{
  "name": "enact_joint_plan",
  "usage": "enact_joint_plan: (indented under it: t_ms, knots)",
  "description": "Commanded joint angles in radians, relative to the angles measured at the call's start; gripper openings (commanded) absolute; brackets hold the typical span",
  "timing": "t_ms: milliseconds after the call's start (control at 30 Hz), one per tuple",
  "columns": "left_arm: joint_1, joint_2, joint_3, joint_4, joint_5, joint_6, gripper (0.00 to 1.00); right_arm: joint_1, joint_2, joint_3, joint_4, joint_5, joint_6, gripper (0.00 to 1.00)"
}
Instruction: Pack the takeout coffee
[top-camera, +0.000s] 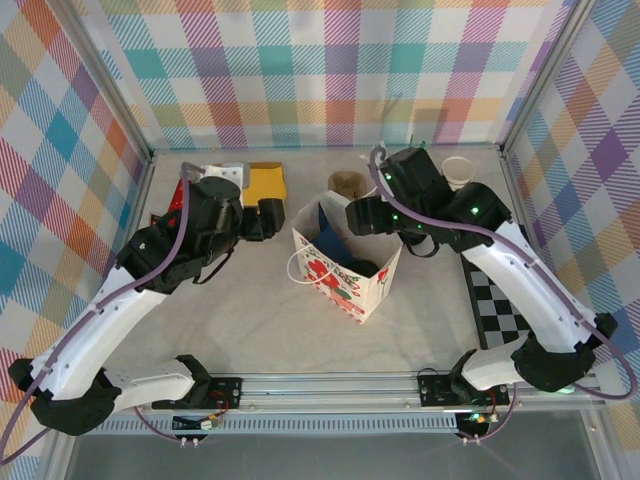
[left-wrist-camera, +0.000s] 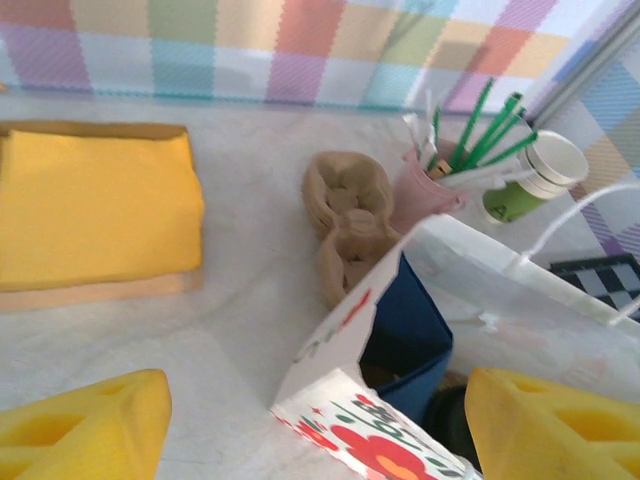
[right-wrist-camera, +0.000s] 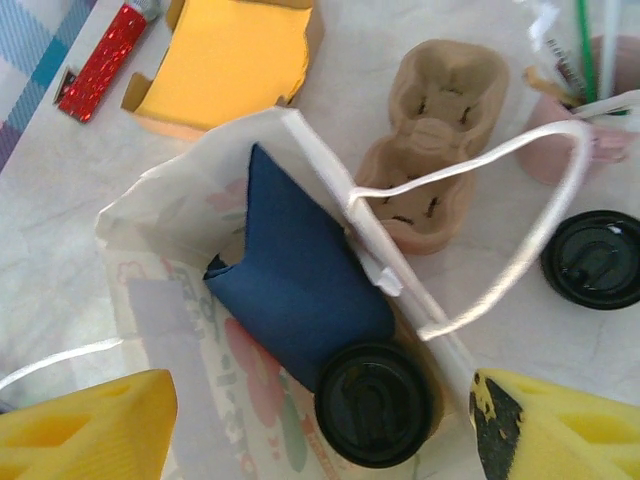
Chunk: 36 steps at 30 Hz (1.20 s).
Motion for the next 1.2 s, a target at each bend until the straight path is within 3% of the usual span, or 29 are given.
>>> enact_joint_plan:
  t_ms: [0, 367, 867, 1167]
  knots:
    - [0.006, -0.041, -0.022, 0.012, -0.132, 0.059, 0.78, -0.038, -0.059, -0.019, -0.011, 0.049, -0.014, 0.78]
    - [0.007, -0.170, -0.236, 0.198, -0.395, 0.143, 0.79, -0.264, -0.238, -0.243, 0.079, 0.042, -0.034, 0.83]
    - [0.026, -0.212, -0.433, 0.334, -0.541, 0.197, 0.81, -0.449, -0.392, -0.508, 0.227, -0.025, -0.078, 0.86]
    - [0.079, -0.272, -0.615, 0.443, -0.544, 0.183, 0.80, -0.499, -0.454, -0.636, 0.303, -0.017, -0.101, 0.86]
